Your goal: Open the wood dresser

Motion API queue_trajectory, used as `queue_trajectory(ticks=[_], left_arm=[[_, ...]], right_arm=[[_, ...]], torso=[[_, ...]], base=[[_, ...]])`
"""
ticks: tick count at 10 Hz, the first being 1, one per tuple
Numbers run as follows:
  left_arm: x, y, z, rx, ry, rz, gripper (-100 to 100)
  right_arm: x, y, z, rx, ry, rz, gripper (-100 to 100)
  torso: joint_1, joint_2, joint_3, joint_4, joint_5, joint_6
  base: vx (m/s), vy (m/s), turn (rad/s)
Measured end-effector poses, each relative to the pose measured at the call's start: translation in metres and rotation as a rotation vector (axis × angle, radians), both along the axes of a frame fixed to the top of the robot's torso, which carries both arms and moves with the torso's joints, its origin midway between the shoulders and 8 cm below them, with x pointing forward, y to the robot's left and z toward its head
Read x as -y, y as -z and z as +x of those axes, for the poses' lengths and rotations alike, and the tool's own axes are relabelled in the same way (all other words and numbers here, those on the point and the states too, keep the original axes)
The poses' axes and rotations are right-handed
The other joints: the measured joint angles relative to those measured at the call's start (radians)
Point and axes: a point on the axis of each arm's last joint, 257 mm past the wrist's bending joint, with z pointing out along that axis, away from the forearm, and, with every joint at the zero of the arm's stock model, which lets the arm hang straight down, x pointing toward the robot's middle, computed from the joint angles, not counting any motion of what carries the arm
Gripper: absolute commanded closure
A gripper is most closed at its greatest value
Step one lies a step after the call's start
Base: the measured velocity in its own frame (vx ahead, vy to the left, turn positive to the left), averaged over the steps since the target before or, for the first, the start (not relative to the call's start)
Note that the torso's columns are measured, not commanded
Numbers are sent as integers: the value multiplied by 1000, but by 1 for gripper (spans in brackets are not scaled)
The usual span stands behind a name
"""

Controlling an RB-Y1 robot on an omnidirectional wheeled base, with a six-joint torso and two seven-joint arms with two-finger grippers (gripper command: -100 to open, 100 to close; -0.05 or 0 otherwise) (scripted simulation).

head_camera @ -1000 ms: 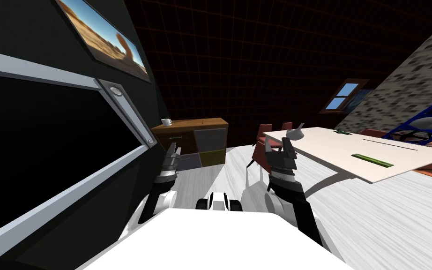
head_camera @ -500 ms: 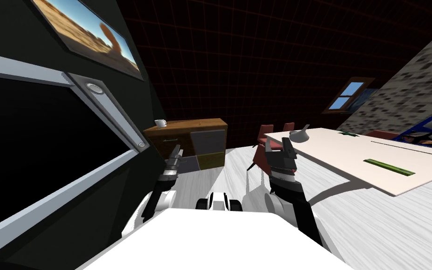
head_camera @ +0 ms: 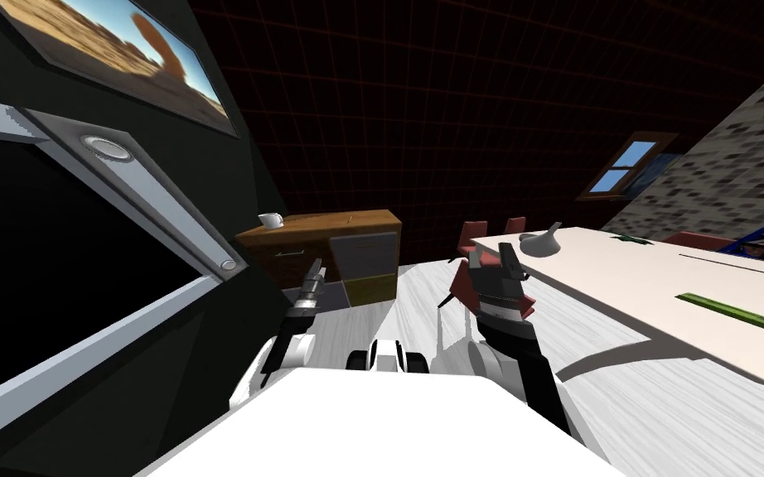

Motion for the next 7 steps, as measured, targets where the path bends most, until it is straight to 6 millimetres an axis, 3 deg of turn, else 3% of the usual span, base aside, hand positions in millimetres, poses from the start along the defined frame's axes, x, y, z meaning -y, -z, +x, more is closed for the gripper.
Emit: queue_trajectory(ticks=[3, 7], left_arm=[[-6, 18, 8, -37, -9, -11, -100], [-17, 52, 23, -111, -18, -2, -100]], right_arm=[[0, 0, 0, 0, 0, 0, 0], [0, 0, 0, 0, 0, 0, 0]], torso=[[-2, -2, -1, -1, -1, 0], [-3, -1, -1, -1, -1, 0]], base=[[127, -36, 0], [187, -61, 0]])
